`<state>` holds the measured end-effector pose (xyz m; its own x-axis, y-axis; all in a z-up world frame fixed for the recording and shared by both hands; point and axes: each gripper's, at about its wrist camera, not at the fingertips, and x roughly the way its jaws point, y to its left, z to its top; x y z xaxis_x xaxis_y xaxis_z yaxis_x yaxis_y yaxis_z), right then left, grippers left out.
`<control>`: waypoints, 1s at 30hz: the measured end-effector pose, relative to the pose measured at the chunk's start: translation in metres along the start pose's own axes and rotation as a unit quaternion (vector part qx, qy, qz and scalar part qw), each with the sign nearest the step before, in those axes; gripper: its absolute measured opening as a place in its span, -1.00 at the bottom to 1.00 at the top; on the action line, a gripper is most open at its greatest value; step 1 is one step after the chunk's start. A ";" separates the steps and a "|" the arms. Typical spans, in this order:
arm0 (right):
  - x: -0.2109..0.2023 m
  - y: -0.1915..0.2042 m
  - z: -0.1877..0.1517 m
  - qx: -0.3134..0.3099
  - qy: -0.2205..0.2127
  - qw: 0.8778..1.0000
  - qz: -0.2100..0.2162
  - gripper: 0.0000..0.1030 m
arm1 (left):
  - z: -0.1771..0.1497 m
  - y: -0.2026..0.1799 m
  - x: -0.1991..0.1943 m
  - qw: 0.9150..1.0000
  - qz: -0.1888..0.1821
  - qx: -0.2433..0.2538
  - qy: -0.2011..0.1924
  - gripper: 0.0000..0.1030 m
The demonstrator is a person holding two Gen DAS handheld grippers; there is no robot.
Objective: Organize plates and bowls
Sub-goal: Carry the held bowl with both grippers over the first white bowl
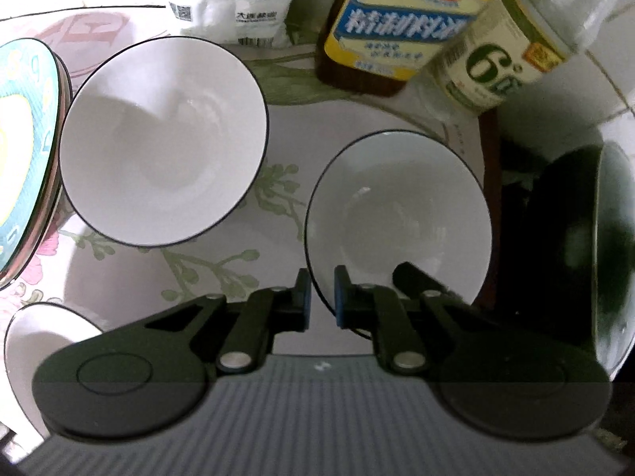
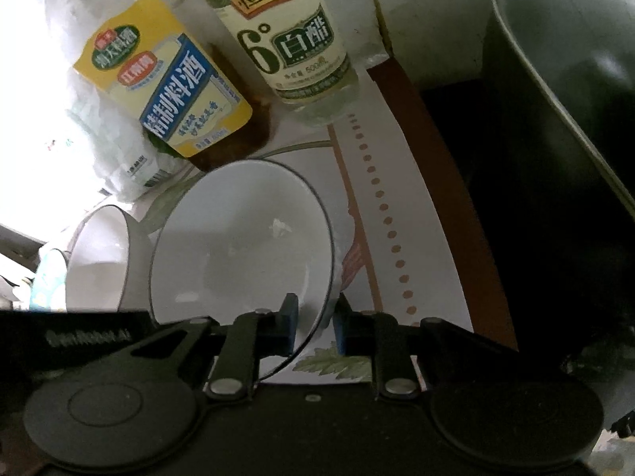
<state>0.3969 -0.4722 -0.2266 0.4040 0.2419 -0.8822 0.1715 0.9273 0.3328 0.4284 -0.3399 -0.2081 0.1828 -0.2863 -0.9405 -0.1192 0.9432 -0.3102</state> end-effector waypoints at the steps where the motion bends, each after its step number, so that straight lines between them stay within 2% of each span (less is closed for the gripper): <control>1: -0.003 0.001 -0.001 -0.002 0.000 1.000 -0.001 -0.57 | -0.002 0.000 -0.001 1.000 0.000 0.001 0.001 -0.81; 9: -0.036 0.007 -0.022 0.016 -0.005 1.000 0.011 -0.59 | -0.030 0.001 -0.031 1.000 0.001 0.022 -0.008 -0.80; 13: -0.056 0.013 -0.041 0.028 -0.019 0.999 0.032 -0.59 | -0.045 0.007 -0.058 0.999 0.007 0.035 -0.031 -0.80; 18: -0.082 0.037 -0.058 0.024 -0.031 0.998 0.045 -0.59 | -0.069 0.019 -0.095 0.997 0.016 0.055 -0.058 -0.80; 25: -0.117 0.067 -0.081 0.024 -0.036 0.997 0.065 -0.59 | -0.094 0.042 -0.137 0.995 0.008 0.058 -0.075 -0.80; 30: -0.126 0.080 -0.105 0.027 -0.039 0.996 0.079 -0.59 | -0.111 0.057 -0.160 0.994 0.011 0.069 -0.082 -0.79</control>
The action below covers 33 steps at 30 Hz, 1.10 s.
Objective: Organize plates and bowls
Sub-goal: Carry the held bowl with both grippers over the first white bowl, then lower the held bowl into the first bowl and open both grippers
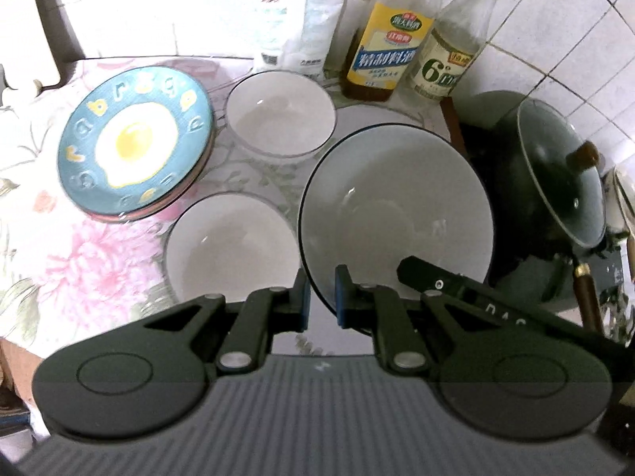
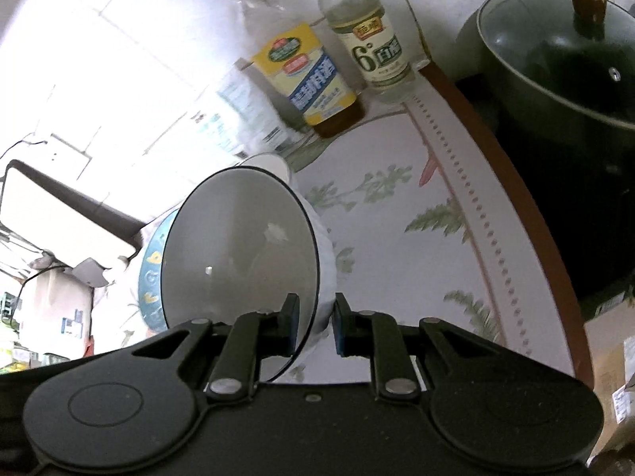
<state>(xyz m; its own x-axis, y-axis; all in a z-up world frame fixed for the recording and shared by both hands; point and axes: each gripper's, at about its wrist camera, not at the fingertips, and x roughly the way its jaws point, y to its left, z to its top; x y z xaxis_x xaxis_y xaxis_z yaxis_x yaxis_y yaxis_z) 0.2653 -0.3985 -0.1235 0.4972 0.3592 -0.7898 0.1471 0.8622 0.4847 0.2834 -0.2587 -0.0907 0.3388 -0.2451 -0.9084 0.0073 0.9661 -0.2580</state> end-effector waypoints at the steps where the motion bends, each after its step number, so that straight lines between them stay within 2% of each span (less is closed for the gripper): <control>1: -0.001 0.003 -0.005 -0.001 0.001 1.000 0.001 -0.59 | -0.003 0.004 -0.004 1.000 -0.001 0.000 0.000 -0.79; 11: -0.014 0.036 -0.041 -0.017 0.007 1.000 0.005 -0.59 | -0.027 0.035 -0.035 1.000 -0.002 -0.006 -0.006 -0.79; 18: -0.011 0.055 -0.057 -0.035 0.020 0.999 -0.009 -0.58 | -0.041 0.060 -0.038 1.000 -0.009 -0.025 0.006 -0.79; 25: 0.011 0.062 -0.065 -0.039 0.041 0.998 -0.020 -0.57 | -0.040 0.082 -0.015 0.998 -0.014 -0.060 0.024 -0.79; 33: 0.048 0.068 -0.050 -0.044 0.071 0.996 -0.042 -0.56 | -0.026 0.100 0.022 0.993 -0.026 -0.097 0.057 -0.79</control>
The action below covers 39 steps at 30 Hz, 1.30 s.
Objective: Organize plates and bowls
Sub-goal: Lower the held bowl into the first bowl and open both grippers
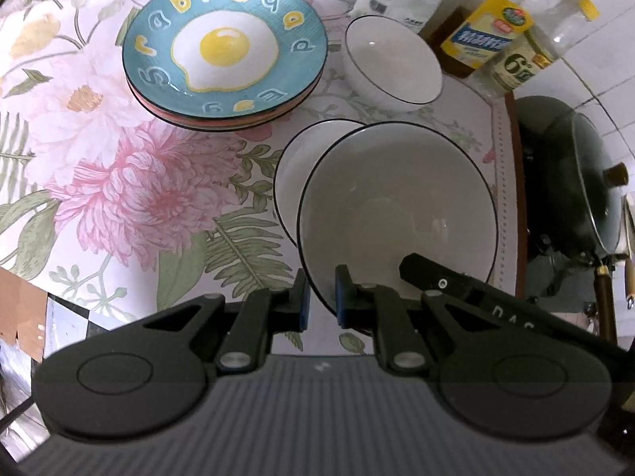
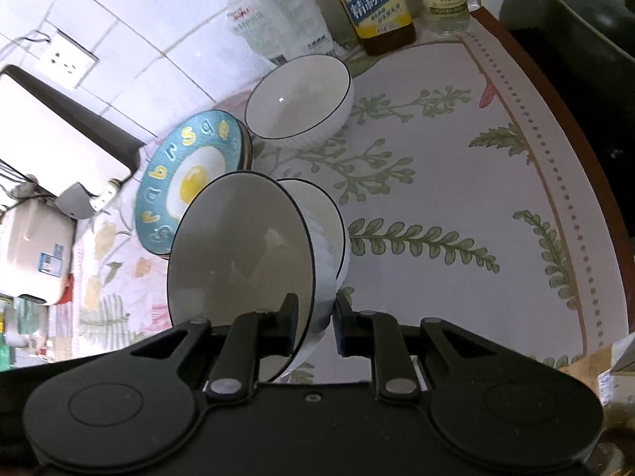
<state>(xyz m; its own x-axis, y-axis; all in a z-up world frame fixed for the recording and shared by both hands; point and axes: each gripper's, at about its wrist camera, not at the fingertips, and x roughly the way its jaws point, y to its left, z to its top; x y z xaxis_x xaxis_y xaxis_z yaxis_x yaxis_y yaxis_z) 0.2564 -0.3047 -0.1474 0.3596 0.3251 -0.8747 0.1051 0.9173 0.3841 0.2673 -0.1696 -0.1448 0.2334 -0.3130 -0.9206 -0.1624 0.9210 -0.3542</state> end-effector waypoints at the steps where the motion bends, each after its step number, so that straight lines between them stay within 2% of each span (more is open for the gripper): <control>1: 0.004 0.002 0.003 -0.004 0.004 1.000 -0.005 -0.56 | 0.003 0.002 0.004 1.000 -0.001 -0.004 0.004 -0.79; 11: 0.028 0.026 0.025 -0.068 0.036 0.996 -0.056 -0.54 | 0.029 0.012 0.026 0.998 -0.002 -0.044 0.034 -0.79; 16: 0.040 0.034 0.029 -0.094 0.057 0.991 -0.071 -0.50 | 0.032 0.013 0.033 0.998 0.017 -0.051 0.039 -0.79; 18: 0.043 0.038 0.031 -0.100 0.064 0.990 -0.076 -0.50 | 0.033 0.017 0.036 0.997 0.012 -0.060 0.044 -0.79; 31: 0.047 0.047 0.036 -0.131 0.079 0.984 -0.090 -0.47 | 0.039 0.020 0.043 0.996 0.012 -0.062 0.061 -0.76; 36: 0.044 0.054 0.035 -0.167 0.068 0.976 -0.123 -0.27 | 0.037 0.024 0.045 0.996 0.004 -0.075 0.055 -0.76; 39: 0.040 0.054 0.033 -0.169 0.057 0.977 -0.118 -0.26 | 0.036 0.024 0.045 0.996 0.011 -0.072 0.053 -0.77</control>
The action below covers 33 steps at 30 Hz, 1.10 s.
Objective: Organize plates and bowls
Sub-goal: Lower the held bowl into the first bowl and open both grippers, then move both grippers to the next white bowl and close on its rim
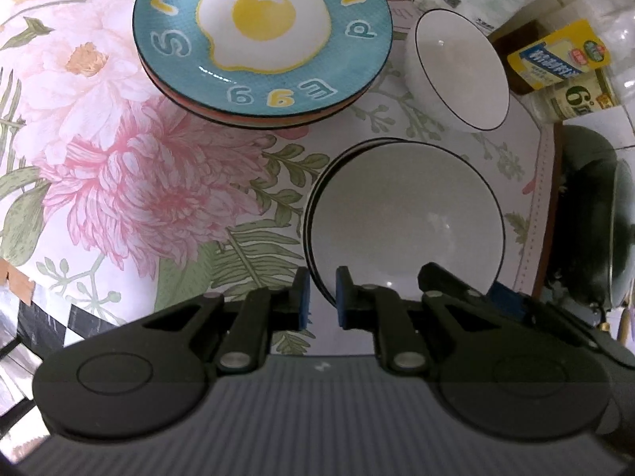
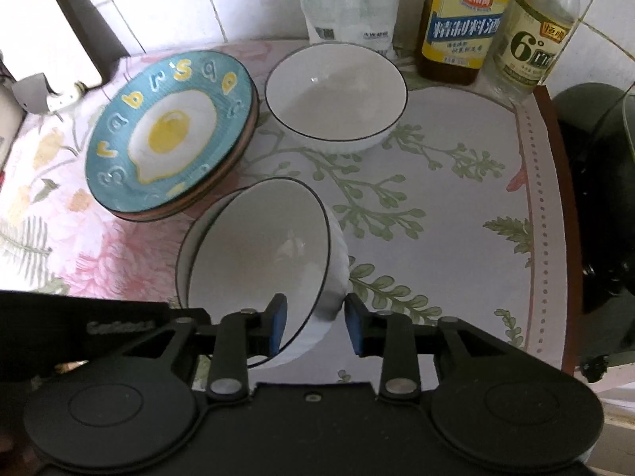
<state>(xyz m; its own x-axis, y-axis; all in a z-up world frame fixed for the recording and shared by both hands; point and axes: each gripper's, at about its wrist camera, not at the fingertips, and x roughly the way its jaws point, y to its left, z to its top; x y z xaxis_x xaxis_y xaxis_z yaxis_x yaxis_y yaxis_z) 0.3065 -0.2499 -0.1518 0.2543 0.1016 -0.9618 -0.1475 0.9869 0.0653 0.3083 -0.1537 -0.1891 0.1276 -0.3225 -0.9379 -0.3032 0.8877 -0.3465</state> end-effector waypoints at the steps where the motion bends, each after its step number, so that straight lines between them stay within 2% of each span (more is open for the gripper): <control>1: 0.000 -0.001 0.000 -0.001 0.000 1.000 0.001 -0.26 | 0.000 -0.001 0.000 1.000 -0.002 0.003 0.002 -0.77; 7: -0.021 -0.015 0.001 -0.002 -0.028 0.999 0.035 -0.27 | 0.001 -0.003 -0.020 1.000 -0.011 0.027 0.005 -0.76; 12: -0.047 -0.040 0.011 0.013 -0.065 0.995 0.074 -0.26 | 0.004 -0.016 -0.057 0.996 -0.005 0.080 -0.031 -0.72; 16: -0.058 -0.065 0.020 0.037 -0.090 0.990 0.103 -0.26 | 0.012 -0.028 -0.082 0.992 -0.017 0.106 -0.060 -0.68; 19: -0.064 -0.080 0.028 0.039 -0.109 0.986 0.120 -0.26 | 0.016 -0.040 -0.099 0.986 -0.015 0.133 -0.103 -0.65; 21: -0.066 -0.087 0.033 0.034 -0.120 0.984 0.126 -0.26 | 0.020 -0.048 -0.106 0.981 -0.029 0.145 -0.125 -0.63; 23: -0.065 -0.093 0.040 0.028 -0.132 0.982 0.133 -0.26 | 0.025 -0.056 -0.107 0.976 -0.045 0.156 -0.144 -0.58; 26: -0.058 -0.098 0.051 0.013 -0.146 0.979 0.138 -0.22 | 0.035 -0.070 -0.102 0.965 -0.041 0.187 -0.177 -0.51; 28: -0.048 -0.099 0.059 0.003 -0.151 0.980 0.133 -0.20 | 0.045 -0.079 -0.094 0.959 -0.034 0.208 -0.190 -0.49; 30: -0.034 -0.101 0.065 0.000 -0.151 0.981 0.125 -0.20 | 0.055 -0.085 -0.085 0.956 -0.027 0.219 -0.191 -0.49; 33: -0.010 -0.106 0.074 0.014 -0.135 0.983 0.126 -0.20 | 0.071 -0.090 -0.067 0.948 -0.012 0.253 -0.195 -0.48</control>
<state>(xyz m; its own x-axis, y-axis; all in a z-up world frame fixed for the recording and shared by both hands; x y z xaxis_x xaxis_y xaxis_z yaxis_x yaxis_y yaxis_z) 0.3898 -0.3461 -0.1293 0.4577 0.3695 -0.8087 -0.2131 0.9286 0.3037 0.3941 -0.1884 -0.0946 0.4983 -0.2865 -0.8183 0.1832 0.9573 -0.2236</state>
